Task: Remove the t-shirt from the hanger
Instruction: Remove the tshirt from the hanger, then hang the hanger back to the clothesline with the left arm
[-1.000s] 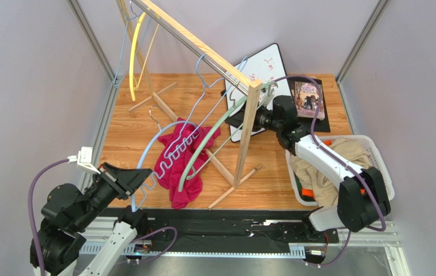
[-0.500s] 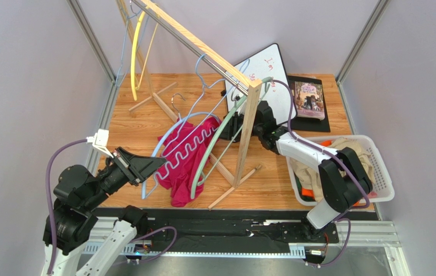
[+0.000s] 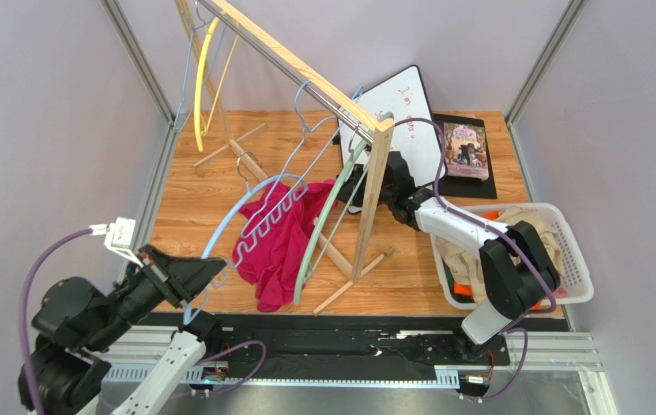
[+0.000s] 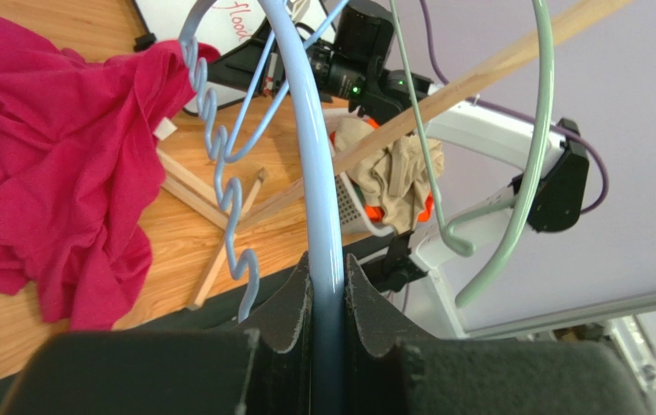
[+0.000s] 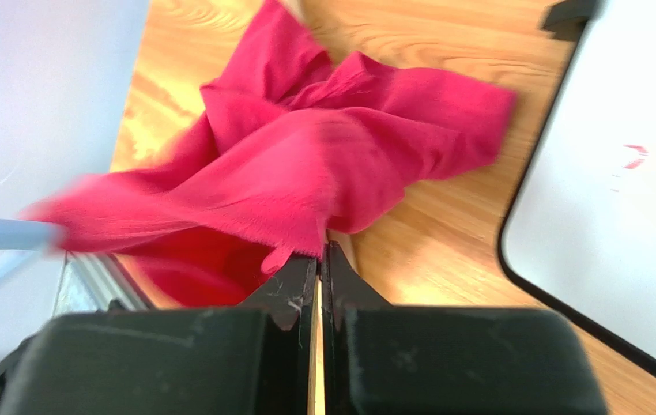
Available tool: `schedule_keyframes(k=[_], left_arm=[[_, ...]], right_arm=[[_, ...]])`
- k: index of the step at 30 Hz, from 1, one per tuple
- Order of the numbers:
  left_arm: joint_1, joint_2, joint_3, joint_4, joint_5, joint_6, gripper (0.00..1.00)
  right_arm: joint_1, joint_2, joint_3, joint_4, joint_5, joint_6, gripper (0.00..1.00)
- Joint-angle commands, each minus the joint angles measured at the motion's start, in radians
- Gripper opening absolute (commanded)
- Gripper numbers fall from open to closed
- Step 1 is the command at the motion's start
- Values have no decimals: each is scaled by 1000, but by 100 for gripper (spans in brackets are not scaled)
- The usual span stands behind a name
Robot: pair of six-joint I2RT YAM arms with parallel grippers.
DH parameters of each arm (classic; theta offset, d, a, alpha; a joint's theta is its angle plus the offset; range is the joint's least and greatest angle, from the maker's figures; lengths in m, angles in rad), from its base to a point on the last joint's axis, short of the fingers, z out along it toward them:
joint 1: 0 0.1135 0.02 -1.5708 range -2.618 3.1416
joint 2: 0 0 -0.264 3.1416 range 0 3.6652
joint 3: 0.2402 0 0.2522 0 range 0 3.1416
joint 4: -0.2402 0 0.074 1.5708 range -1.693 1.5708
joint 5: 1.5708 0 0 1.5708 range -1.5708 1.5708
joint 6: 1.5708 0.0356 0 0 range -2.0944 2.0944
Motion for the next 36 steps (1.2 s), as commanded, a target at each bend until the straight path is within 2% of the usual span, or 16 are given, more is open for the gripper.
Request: schedule_keyframes(k=[1, 8, 10, 11, 14, 17, 23, 26, 32, 36], left_arm=[[-1, 3, 92, -192, 8, 176, 0], [-1, -120, 81, -157, -47, 146, 0], [-1, -125, 102, -163, -112, 156, 0], [-1, -123, 110, -161, -134, 175, 0], [-1, -113, 119, -122, -222, 186, 0], [-1, -73, 122, -33, -274, 178, 0], [-1, 41, 115, 225, -257, 181, 0], [-1, 76, 63, 427, -196, 143, 0], [-1, 176, -6, 703, -104, 134, 0], [-1, 233, -37, 819, -55, 121, 0]], right_arm=[[-4, -11, 62, -37, 134, -14, 0], [-2, -17, 44, -26, 27, -47, 2], [-4, -24, 44, -25, -25, -70, 14], [-4, -25, 44, -25, -59, -75, 27], [1, -45, 35, -19, -84, -81, 49], [2, -73, 27, -19, -85, -86, 60], [2, -116, 13, -34, -61, -118, 68], [2, -126, 9, -32, -58, -121, 69], [2, -135, -2, -25, -56, -124, 69], [2, -163, -10, -22, -45, -130, 69]])
